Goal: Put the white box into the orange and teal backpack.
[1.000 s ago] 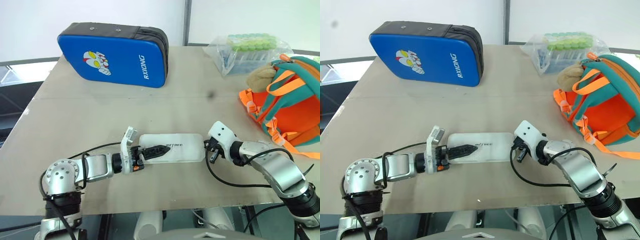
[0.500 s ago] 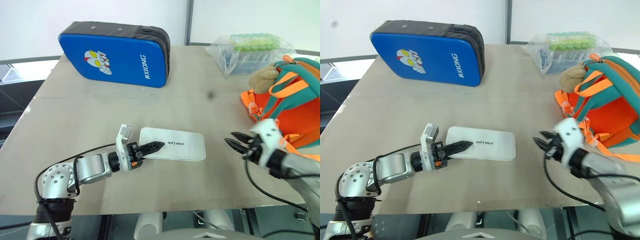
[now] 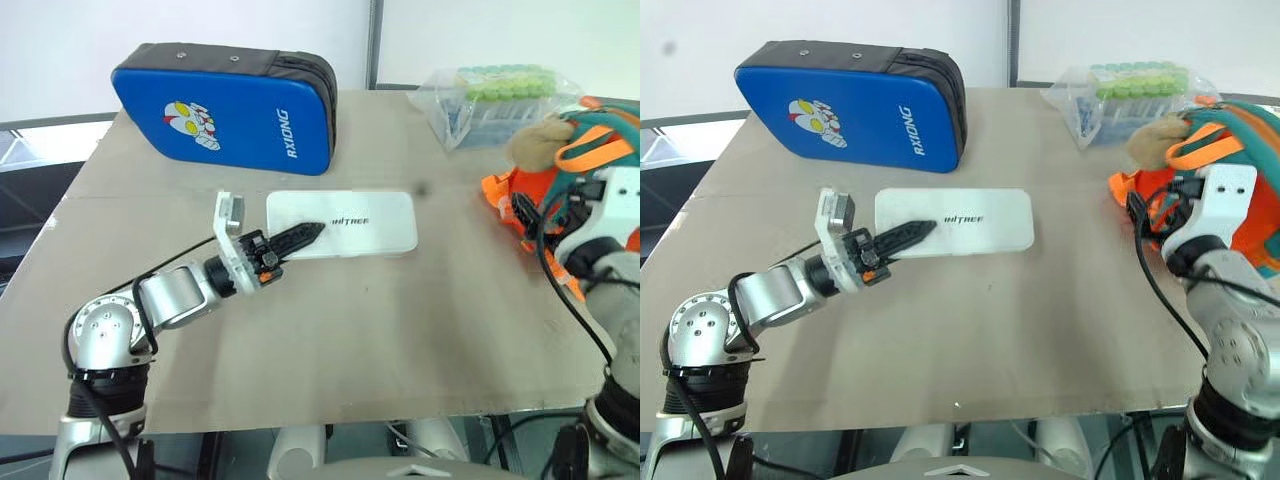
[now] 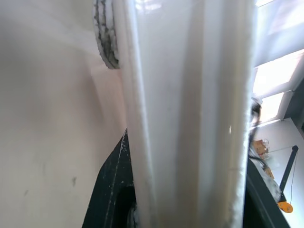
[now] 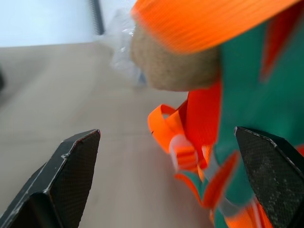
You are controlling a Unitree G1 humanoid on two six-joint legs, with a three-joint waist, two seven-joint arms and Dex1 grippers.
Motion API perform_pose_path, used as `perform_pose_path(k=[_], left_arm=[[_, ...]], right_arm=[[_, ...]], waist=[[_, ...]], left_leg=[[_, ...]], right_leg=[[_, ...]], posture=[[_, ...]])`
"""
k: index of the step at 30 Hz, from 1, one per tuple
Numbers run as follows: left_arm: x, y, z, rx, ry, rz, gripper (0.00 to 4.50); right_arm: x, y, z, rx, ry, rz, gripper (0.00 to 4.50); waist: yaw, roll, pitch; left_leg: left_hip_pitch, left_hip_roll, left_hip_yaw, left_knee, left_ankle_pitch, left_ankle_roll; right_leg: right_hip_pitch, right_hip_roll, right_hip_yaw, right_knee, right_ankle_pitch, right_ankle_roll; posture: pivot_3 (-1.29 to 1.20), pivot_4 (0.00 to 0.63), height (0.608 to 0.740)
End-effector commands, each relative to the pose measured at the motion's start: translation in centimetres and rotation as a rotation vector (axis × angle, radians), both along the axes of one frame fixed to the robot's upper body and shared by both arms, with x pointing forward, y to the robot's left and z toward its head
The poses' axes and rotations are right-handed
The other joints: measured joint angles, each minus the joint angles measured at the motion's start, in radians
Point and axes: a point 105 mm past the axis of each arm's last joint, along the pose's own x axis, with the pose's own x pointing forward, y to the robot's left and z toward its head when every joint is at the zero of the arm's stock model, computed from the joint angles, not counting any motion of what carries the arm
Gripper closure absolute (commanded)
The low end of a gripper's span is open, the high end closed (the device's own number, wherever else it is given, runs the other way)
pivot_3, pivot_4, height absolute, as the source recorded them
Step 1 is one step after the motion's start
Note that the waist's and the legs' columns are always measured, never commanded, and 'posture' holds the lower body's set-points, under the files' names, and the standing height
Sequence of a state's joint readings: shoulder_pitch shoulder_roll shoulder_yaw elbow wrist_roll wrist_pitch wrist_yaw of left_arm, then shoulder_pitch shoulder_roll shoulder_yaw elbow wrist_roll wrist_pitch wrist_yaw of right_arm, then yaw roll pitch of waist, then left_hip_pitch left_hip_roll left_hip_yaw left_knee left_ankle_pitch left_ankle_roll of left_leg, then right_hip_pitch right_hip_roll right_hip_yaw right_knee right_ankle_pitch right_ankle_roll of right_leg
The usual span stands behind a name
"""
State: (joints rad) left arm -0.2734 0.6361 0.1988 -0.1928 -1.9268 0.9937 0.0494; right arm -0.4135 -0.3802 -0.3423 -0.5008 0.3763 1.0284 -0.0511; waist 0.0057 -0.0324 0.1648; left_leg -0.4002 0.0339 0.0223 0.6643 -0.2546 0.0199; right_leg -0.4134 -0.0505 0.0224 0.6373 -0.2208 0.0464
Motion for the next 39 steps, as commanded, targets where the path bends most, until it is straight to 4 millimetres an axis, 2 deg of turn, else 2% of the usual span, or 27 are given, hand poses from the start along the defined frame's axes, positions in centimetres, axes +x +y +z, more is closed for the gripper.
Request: perform_pose_path(k=[1, 3, 5, 7, 9, 11, 13, 19, 23, 25, 28, 30, 33, 36, 39], left_arm=[[-0.5, -0.2, 1.9, -0.032, -0.076, 0.007, 3.6], [-0.7, 0.0, 2.2, -0.03, -0.092, 0.025, 3.6], [-0.9, 0.4, 2.5, -0.039, -0.101, 0.053, 3.6], [-0.9, 0.6, 2.5, -0.044, -0.099, 0.075, 3.6], [-1.1, 0.6, 2.0, -0.04, -0.087, 0.084, 3.6], [-1.1, 0.5, 1.9, -0.042, -0.08, 0.084, 3.6], [-1.0, 0.5, 1.9, -0.043, -0.081, 0.079, 3.6], [-0.4, 0.3, 2.6, -0.052, -0.095, 0.036, 3.6], [-0.3, 0.4, 2.5, -0.046, -0.091, 0.022, 3.6], [-0.3, 0.4, 2.5, -0.044, -0.091, 0.017, 3.6], [-0.4, 0.3, 2.5, -0.041, -0.091, 0.014, 3.6], [-0.5, 0.3, 2.5, -0.042, -0.092, 0.02, 3.6], [-0.7, 0.3, 2.3, -0.025, -0.091, 0.022, 3.6], [-0.7, 0.4, 2.6, -0.027, -0.104, 0.038, 3.6], [-0.8, 0.9, 2.7, -0.016, -0.121, 0.067, 3.6]], right_arm=[[1.9, -2.4, -0.3, -0.065, 0.005, -0.166, 0.0], [2.0, -2.5, 0.3, -0.012, -0.02, -0.189, 0.0], [1.2, -1.0, 1.2, 0.013, -0.064, -0.112, 0.0], [0.0, 1.0, 1.6, 0.036, -0.089, -0.002, 0.0], [-2.1, 3.4, 1.0, 0.011, -0.066, 0.154, 0.0], [-4.0, 5.0, 0.3, 0.047, -0.037, 0.266, 0.0], [-5.2, 4.9, -0.1, 0.025, -0.013, 0.289, 0.0], [-8.1, 2.1, -0.8, -0.001, 0.059, 0.225, 0.0], [-8.6, 0.8, -1.1, -0.006, 0.103, 0.181, 0.0], [-8.4, -0.5, -1.2, -0.019, 0.123, 0.117, 0.0], [-7.0, -2.8, -0.6, -0.004, 0.087, -0.015, 0.0], [-5.4, -2.1, 0.3, 0.012, 0.03, 0.029, 0.0], [-2.1, -2.5, 0.7, 0.019, -0.024, -0.001, 0.0], [0.1, -3.0, 0.5, 0.041, -0.055, -0.041, 0.86], [1.0, -2.7, 1.5, -0.042, -0.12, -0.02, 2.17]], waist=[[-0.002, 0.0, 0.0], [0.001, 0.0, 0.0], [0.004, 0.0, 0.0], [0.006, 0.0, 0.0], [0.008, 0.0, 0.0], [0.008, 0.0, 0.0], [0.008, 0.0, 0.0], [0.008, 0.001, 0.0], [-0.001, 0.0, 0.0], [-0.003, 0.001, 0.0], [-0.007, 0.0, 0.0], [-0.01, 0.001, 0.0], [-0.018, 0.0, 0.0], [-0.019, 0.001, 0.0], [-0.016, 0.001, 0.0]], left_leg=[[-0.001, 0.0, 0.001, -0.001, 0.0, 0.0], [-0.004, 0.0, 0.0, -0.003, 0.0, 0.0], [-0.008, 0.0, -0.001, -0.004, 0.0, 0.0], [-0.017, 0.001, -0.002, -0.004, 0.003, -0.004], [-0.018, 0.001, -0.002, -0.004, 0.003, -0.005], [-0.018, 0.002, -0.003, -0.006, 0.001, -0.001], [-0.017, 0.002, -0.003, -0.006, 0.0, -0.001], [-0.014, 0.001, -0.002, 0.001, 0.0, 0.0], [-0.012, 0.001, -0.002, 0.004, 0.0, 0.0], [-0.012, 0.001, -0.002, 0.004, 0.0, 0.0], [-0.012, 0.001, -0.002, 0.004, 0.0, 0.0], [-0.013, 0.001, -0.002, 0.004, 0.0, 0.0], [-0.013, 0.0, -0.002, 0.004, 0.0, 0.0], [-0.013, 0.0, -0.002, 0.004, 0.0, 0.0], [-0.014, 0.001, -0.002, 0.004, 0.0, 0.0]], right_leg=[[0.0, 0.0, -0.001, -0.001, 0.0, 0.0], [-0.001, 0.001, -0.004, -0.002, 0.0, 0.001], [-0.006, 0.001, -0.005, -0.002, 0.001, 0.003], [-0.014, 0.001, -0.006, -0.001, 0.002, 0.005], [-0.015, 0.001, -0.007, -0.002, 0.001, 0.007], [-0.014, 0.001, -0.007, -0.003, 0.001, 0.007], [-0.014, 0.001, -0.007, -0.003, 0.001, 0.007], [-0.011, 0.002, -0.007, 0.001, -0.001, 0.002], [-0.009, 0.002, -0.006, 0.004, -0.001, 0.002], [-0.009, 0.002, -0.006, 0.004, -0.001, 0.002], [-0.009, 0.002, -0.006, 0.004, -0.001, 0.002], [-0.009, 0.002, -0.006, 0.004, -0.001, 0.002], [-0.01, 0.002, -0.005, 0.004, -0.001, 0.002], [-0.01, 0.003, -0.005, 0.004, -0.001, 0.002], [-0.01, 0.003, -0.006, 0.004, 0.001, 0.006]], posture=[[0.0, 0.15, 0.74], [0.0, 0.15, 0.74], [0.0, 0.15, 0.74], [0.0, 0.15, 0.74], [0.0, 0.15, 0.74], [0.0, 0.15, 0.74], [0.0, 0.15, 0.74], [0.0, 0.15, 0.74], [0.0, 0.15, 0.74], [0.0, 0.15, 0.74], [0.0, 0.15, 0.74], [0.0, 0.15, 0.74], [0.0, 0.15, 0.74], [0.0, 0.15, 0.74], [0.0, 0.15, 0.74]])
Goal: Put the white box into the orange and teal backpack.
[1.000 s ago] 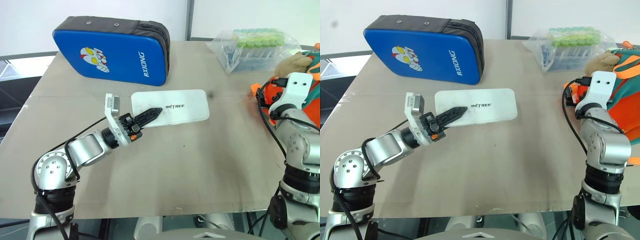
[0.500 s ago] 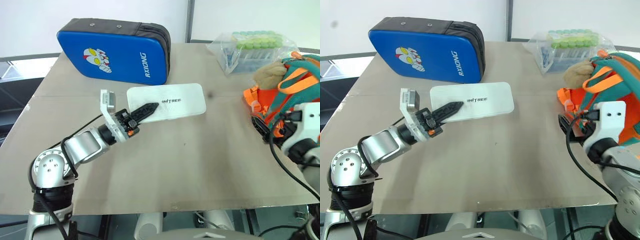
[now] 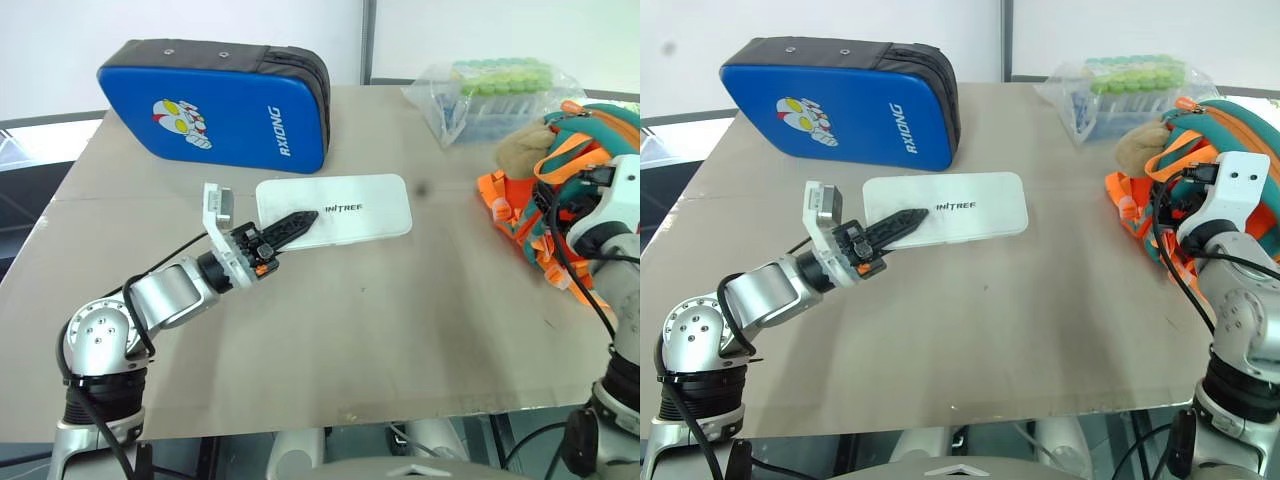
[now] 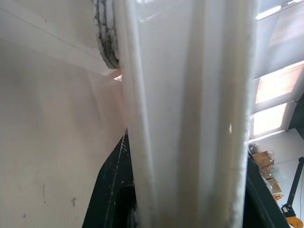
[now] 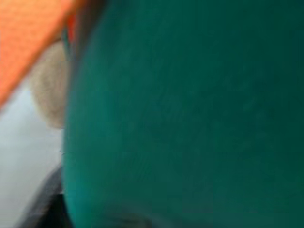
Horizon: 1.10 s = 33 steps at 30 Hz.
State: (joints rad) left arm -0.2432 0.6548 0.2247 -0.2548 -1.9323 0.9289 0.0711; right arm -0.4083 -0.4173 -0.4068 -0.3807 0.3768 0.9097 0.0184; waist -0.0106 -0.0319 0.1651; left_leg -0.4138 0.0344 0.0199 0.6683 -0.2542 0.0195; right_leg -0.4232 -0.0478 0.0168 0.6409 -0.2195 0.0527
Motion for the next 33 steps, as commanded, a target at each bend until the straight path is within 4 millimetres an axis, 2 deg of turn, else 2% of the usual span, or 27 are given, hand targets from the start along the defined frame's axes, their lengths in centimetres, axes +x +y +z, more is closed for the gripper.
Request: perform_pose_path(k=[1, 2, 4, 5, 9, 11, 13, 14, 17, 19, 21, 27, 33], left_arm=[[-0.7, 0.4, 1.8, -0.017, -0.085, 0.017, 3.6], [-0.7, 0.5, 1.9, -0.019, -0.092, 0.033, 3.6], [-0.6, 0.7, 2.1, -0.028, -0.111, 0.068, 3.6], [-0.4, 0.8, 2.2, -0.03, -0.121, 0.085, 3.6], [0.9, 2.1, 3.6, -0.053, -0.2, 0.218, 3.6], [1.8, 3.3, 4.9, -0.073, -0.247, 0.302, 3.6], [2.3, 4.1, 5.8, -0.079, -0.275, 0.35, 3.6], [2.5, 4.8, 6.8, -0.067, -0.363, 0.419, 3.6], [2.4, 6.0, 7.7, 0.044, -0.477, 0.415, 3.6], [1.7, 6.5, 8.2, 0.029, -0.496, 0.359, 3.6], [0.9, 7.0, 9.1, 0.053, -0.56, 0.336, 3.6], [-2.7, 7.2, 10.6, 0.166, -0.687, 0.14, 3.6], [-5.4, 6.8, 11.2, 0.224, -0.729, -0.021, 3.6]], right_arm=[[0.7, 0.2, 2.0, -0.093, -0.113, 0.02, 2.41], [0.8, 0.5, 2.4, -0.108, -0.138, 0.054, 3.1], [1.1, 1.4, 2.9, -0.149, -0.169, 0.138, 3.89], [1.2, 2.0, 3.1, -0.169, -0.18, 0.189, 4.43], [0.4, 7.6, 5.5, -0.128, -0.282, 0.607, 4.47], [-1.4, 11.4, 7.5, -0.067, -0.349, 0.893, 4.47], [-3.0, 13.3, 8.7, -0.014, -0.381, 1.07, 4.47], [-3.5, 14.0, 9.2, 0.014, -0.38, 1.138, 4.47], [-7.0, 16.3, 9.4, 0.033, -0.336, 1.428, 4.47], [-8.3, 16.8, 9.2, 0.031, -0.298, 1.525, 4.47], [-8.0, 16.8, 8.6, -0.003, -0.264, 1.512, 4.47], [-7.0, 16.3, 3.9, -0.132, -0.08, 1.518, 4.47], [-5.9, 15.9, 4.3, -0.1, -0.1, 1.51, 4.47]], waist=[[0.001, 0.0, 0.0], [0.0, 0.0, 0.0], [0.0, 0.0, 0.0], [0.0, 0.001, 0.0], [-0.004, 0.001, 0.001], [-0.005, 0.001, 0.001], [-0.005, 0.002, 0.002], [-0.004, 0.002, 0.002], [-0.003, 0.002, 0.002], [-0.001, 0.002, 0.002], [0.0, 0.002, 0.003], [0.003, 0.002, 0.003], [0.0, 0.002, 0.004]], left_leg=[[0.0, 0.0, 0.0, 0.0, 0.0, 0.0], [0.0, 0.0, 0.0, 0.0, 0.0, 0.0], [0.0, 0.0, 0.001, 0.0, 0.0, 0.0], [0.0, 0.0, 0.001, 0.0, 0.0, 0.0], [0.001, 0.0, 0.001, 0.0, 0.0, 0.0], [0.001, 0.001, 0.001, 0.0, 0.0, 0.0], [0.001, 0.003, 0.0, 0.0, 0.0, 0.0], [0.001, 0.003, -0.001, 0.0, 0.0, 0.0], [0.0, 0.003, -0.001, -0.001, 0.0, 0.0], [-0.001, 0.003, -0.001, -0.002, 0.0, 0.0], [-0.002, 0.004, -0.001, -0.002, 0.0, 0.0], [-0.003, 0.002, 0.001, -0.001, 0.0, 0.0], [0.0, 0.002, 0.001, 0.0, 0.0, 0.0]], right_leg=[[0.0, 0.0, 0.0, 0.0, 0.0, 0.0], [0.0, 0.0, 0.0, 0.0, 0.0, 0.0], [0.0, 0.0, 0.0, -0.001, 0.0, 0.0], [0.0, 0.0, 0.001, -0.001, 0.0, 0.0], [0.0, 0.0, 0.001, 0.0, 0.0, 0.0], [0.0, 0.002, 0.001, 0.001, 0.0, 0.0], [0.0, 0.003, 0.0, 0.001, 0.001, -0.001], [0.0, 0.004, 0.0, 0.001, 0.001, -0.001], [0.0, 0.004, 0.0, 0.0, 0.001, -0.001], [-0.001, 0.004, -0.001, -0.001, 0.001, -0.001], [-0.001, 0.003, -0.002, -0.003, 0.001, -0.001], [-0.001, 0.001, -0.002, -0.005, 0.001, 0.0], [0.0, 0.001, -0.002, -0.002, -0.002, -0.004]], posture=[[0.0, 0.15, 0.74], [0.0, 0.15, 0.74], [0.0, 0.15, 0.74], [0.0, 0.15, 0.74], [0.0, 0.15, 0.74], [0.0, 0.15, 0.74], [0.0, 0.15, 0.74], [0.0, 0.15, 0.74], [0.0, 0.15, 0.74], [0.0, 0.15, 0.74], [0.0, 0.15, 0.74], [0.0, 0.15, 0.74], [0.0, 0.15, 0.74]])
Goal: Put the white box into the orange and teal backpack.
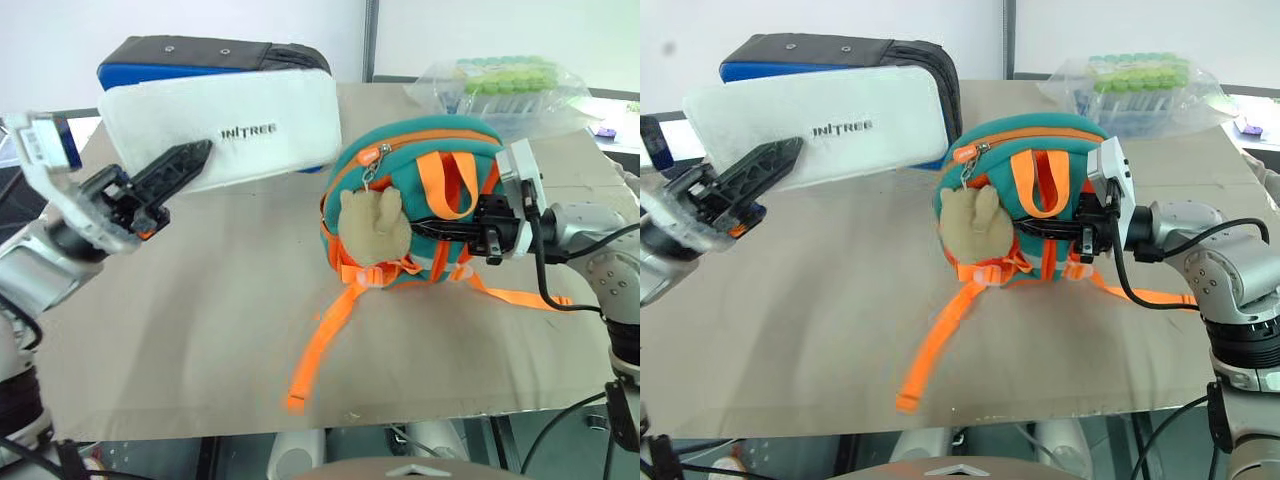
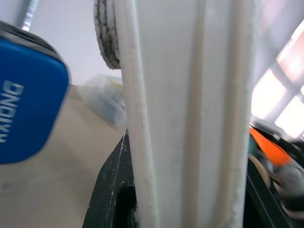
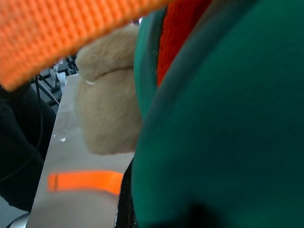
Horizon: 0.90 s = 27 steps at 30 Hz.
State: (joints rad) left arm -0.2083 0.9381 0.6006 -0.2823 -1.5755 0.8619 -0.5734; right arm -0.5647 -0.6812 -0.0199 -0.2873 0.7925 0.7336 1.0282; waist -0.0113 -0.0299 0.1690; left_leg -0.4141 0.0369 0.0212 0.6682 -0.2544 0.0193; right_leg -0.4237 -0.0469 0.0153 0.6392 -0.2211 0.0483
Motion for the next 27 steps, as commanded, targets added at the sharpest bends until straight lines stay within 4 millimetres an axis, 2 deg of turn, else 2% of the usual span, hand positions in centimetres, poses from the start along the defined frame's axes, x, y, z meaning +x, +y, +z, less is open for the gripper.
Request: perform_pose_path(k=[1, 4, 8, 17, 19, 21, 27], left_arm=[[-2.5, -0.5, 1.8, 0.042, -0.092, -0.097, 3.6], [-2.8, -0.4, 1.5, 0.066, -0.097, -0.107, 3.6], [-1.8, -1.0, -0.1, 0.221, -0.167, -0.074, 3.6], [-1.2, -5.2, -3.2, 0.506, -0.334, -0.227, 3.6], [0.1, -6.7, -2.9, 0.522, -0.38, -0.199, 3.6], [1.6, -9.3, -3.1, 0.572, -0.409, -0.21, 3.6], [5.2, -14.6, -4.3, 0.7, -0.39, -0.191, 3.6]], right_arm=[[0.2, -0.2, 2.0, 0.045, -0.06, 0.015, 4.47], [0.2, -0.3, 2.3, 0.053, -0.054, 0.033, 4.47], [-0.5, -0.7, 2.9, 0.065, -0.038, 0.094, 4.47], [-0.7, -1.3, 3.5, 0.076, -0.027, 0.104, 4.47], [-0.8, -1.0, 3.5, 0.074, -0.036, 0.113, 4.47], [-1.3, -0.3, 3.4, 0.071, -0.048, 0.134, 4.47], [-2.0, 1.0, 2.5, 0.026, -0.096, 0.143, 4.47]], waist=[[0.0, 0.0, 0.0], [0.0, 0.0, 0.0], [0.004, 0.0, 0.0], [0.008, 0.0, 0.0], [0.012, 0.0, 0.0], [0.024, 0.0, 0.0], [0.025, 0.0, 0.0]], left_leg=[[0.0, 0.0, 0.0, 0.0, 0.0, 0.0], [0.001, 0.001, -0.001, 0.0, 0.0, 0.0], [0.0, 0.0, -0.001, 0.0, 0.0, 0.0], [0.0, 0.0, 0.0, 0.0, 0.0, 0.0], [0.0, 0.0, 0.0, 0.0, 0.0, 0.0], [0.0, 0.0, 0.0, 0.001, 0.0, 0.0], [-0.001, -0.001, -0.001, 0.002, 0.0, 0.0]], right_leg=[[0.0, 0.0, 0.0, 0.001, 0.0, 0.0], [0.0, 0.001, 0.0, 0.002, 0.0, 0.0], [0.0, 0.001, 0.0, 0.002, 0.0, 0.0], [0.0, 0.001, 0.001, 0.0, 0.0, 0.0], [0.0, 0.001, 0.0, 0.001, 0.001, 0.001], [0.0, 0.001, 0.0, 0.001, 0.002, 0.004], [0.0, 0.001, 0.001, 0.002, 0.003, 0.004]], posture=[[0.0, 0.15, 0.74], [0.0, 0.15, 0.74], [0.0, 0.15, 0.74], [0.0, 0.15, 0.74], [0.0, 0.15, 0.74], [0.0, 0.15, 0.74], [0.0, 0.15, 0.74]])
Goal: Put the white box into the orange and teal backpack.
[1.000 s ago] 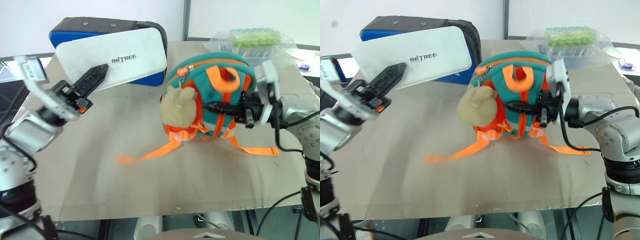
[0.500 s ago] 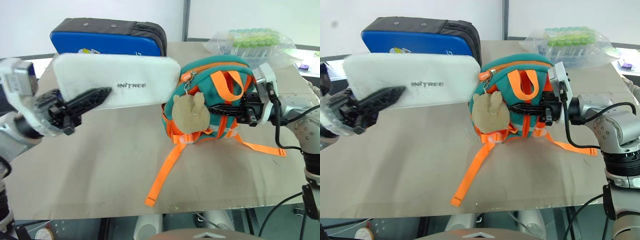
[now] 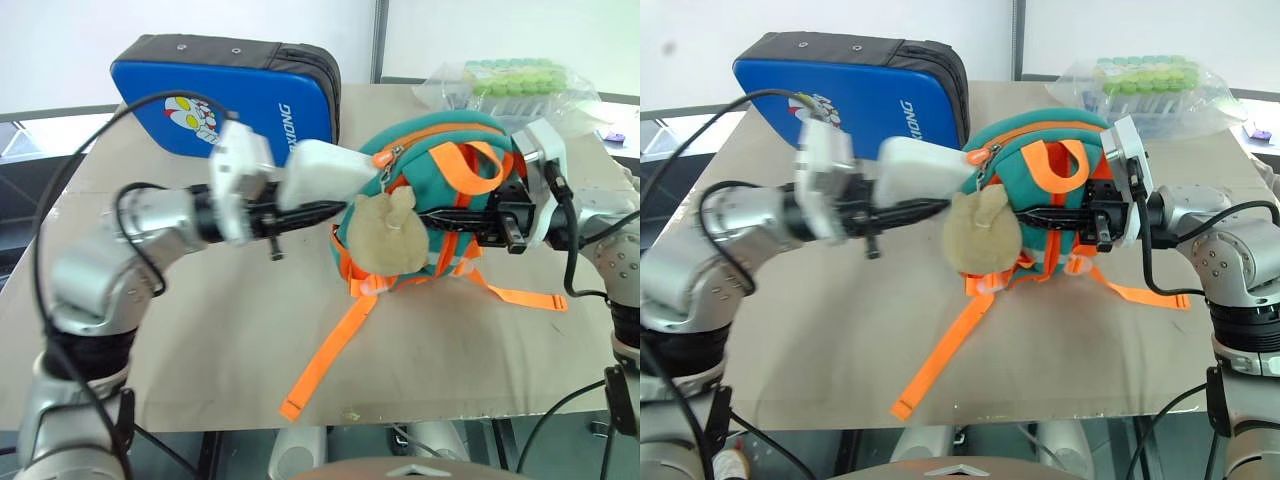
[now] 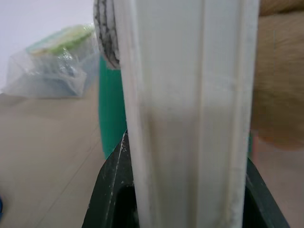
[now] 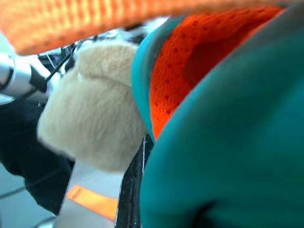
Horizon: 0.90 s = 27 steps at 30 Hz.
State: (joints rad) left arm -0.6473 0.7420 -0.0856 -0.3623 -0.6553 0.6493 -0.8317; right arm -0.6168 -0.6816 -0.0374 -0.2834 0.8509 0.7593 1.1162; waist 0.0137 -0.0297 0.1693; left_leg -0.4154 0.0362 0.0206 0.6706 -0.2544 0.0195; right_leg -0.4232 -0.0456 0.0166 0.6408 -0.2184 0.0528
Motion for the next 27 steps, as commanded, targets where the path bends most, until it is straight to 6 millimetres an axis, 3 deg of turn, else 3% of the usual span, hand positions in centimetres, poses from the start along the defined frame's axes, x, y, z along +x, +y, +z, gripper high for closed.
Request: perform_pose_path(k=[1, 3, 5, 6, 9, 13, 16, 20, 27], left_arm=[[1.0, -2.2, -0.5, 0.088, -0.058, 0.016, 3.6], [1.2, -2.9, -1.5, 0.125, -0.035, -0.016, 2.58], [1.8, -2.8, -1.2, 0.085, -0.013, 0.01, 1.86], [2.3, -1.9, -0.5, 0.054, -0.013, 0.048, 1.19], [1.7, 2.2, 1.6, -0.055, 0.057, 0.082, 0.05], [-0.9, 7.6, 3.3, -0.23, 0.323, 0.055, 0.05], [-4.3, 9.0, 3.7, -0.316, 0.537, -0.061, 0.05], [-5.3, 6.2, 1.9, -0.391, 0.655, -0.104, 0.05], [-4.2, 1.6, 0.5, -0.467, 0.737, -0.053, 0.05]], right_arm=[[-0.8, 0.6, 0.8, -0.002, -0.085, 0.006, 4.47], [-0.5, 0.6, 0.6, -0.005, -0.094, -0.028, 4.5], [-0.2, 0.5, 0.4, -0.01, -0.1, -0.068, 4.5], [0.0, 0.3, 0.3, -0.009, -0.098, -0.088, 4.5], [1.6, -0.3, 0.0, -0.005, -0.092, -0.19, 4.5], [3.2, -0.6, -0.8, -0.011, -0.099, -0.255, 4.5], [3.6, -0.3, -0.8, 0.003, -0.106, -0.257, 4.5], [3.4, 0.4, -1.0, 0.004, -0.105, -0.228, 4.5], [2.6, 0.7, -0.5, -0.004, -0.111, -0.21, 4.5]], waist=[[-0.002, 0.0, 0.0], [-0.007, 0.0, 0.0], [-0.009, 0.0, 0.0], [-0.009, 0.0, 0.0], [-0.019, 0.0, 0.0], [-0.038, 0.0, 0.0], [-0.04, 0.0, 0.0], [-0.012, 0.0, 0.0], [-0.014, -0.001, 0.0]], left_leg=[[0.0, 0.0, 0.0, 0.0, 0.0, 0.0], [0.0, 0.0, 0.0, -0.001, 0.0, 0.0], [0.001, 0.001, 0.0, -0.002, 0.0, 0.0], [0.0, 0.001, -0.001, -0.002, 0.0, 0.0], [0.001, 0.002, -0.002, -0.001, 0.0, 0.0], [0.002, 0.002, -0.001, -0.001, 0.0, 0.0], [0.002, 0.003, -0.002, -0.001, 0.0, 0.0], [0.001, 0.001, -0.004, 0.0, 0.0, 0.0], [0.003, 0.001, -0.007, 0.002, 0.0, 0.0]], right_leg=[[0.0, 0.0, 0.0, 0.0, 0.0, 0.0], [0.0, 0.0, 0.0, 0.0, 0.0, 0.0], [-0.001, 0.001, 0.0, 0.0, 0.0, 0.0], [-0.001, 0.001, -0.001, 0.0, 0.0, 0.0], [-0.001, 0.002, -0.001, 0.002, 0.0, 0.0], [-0.001, 0.002, 0.0, 0.002, 0.0, 0.0], [-0.001, 0.002, -0.001, 0.002, -0.001, 0.0], [0.001, -0.004, -0.003, 0.002, -0.001, 0.001], [0.002, -0.004, -0.001, 0.003, 0.001, 0.002]], posture=[[0.0, 0.15, 0.74], [0.0, 0.15, 0.74], [0.0, 0.15, 0.74], [0.0, 0.15, 0.74], [0.0, 0.15, 0.74], [0.0, 0.15, 0.74], [0.0, 0.15, 0.74], [0.0, 0.15, 0.74], [0.0, 0.15, 0.74]])
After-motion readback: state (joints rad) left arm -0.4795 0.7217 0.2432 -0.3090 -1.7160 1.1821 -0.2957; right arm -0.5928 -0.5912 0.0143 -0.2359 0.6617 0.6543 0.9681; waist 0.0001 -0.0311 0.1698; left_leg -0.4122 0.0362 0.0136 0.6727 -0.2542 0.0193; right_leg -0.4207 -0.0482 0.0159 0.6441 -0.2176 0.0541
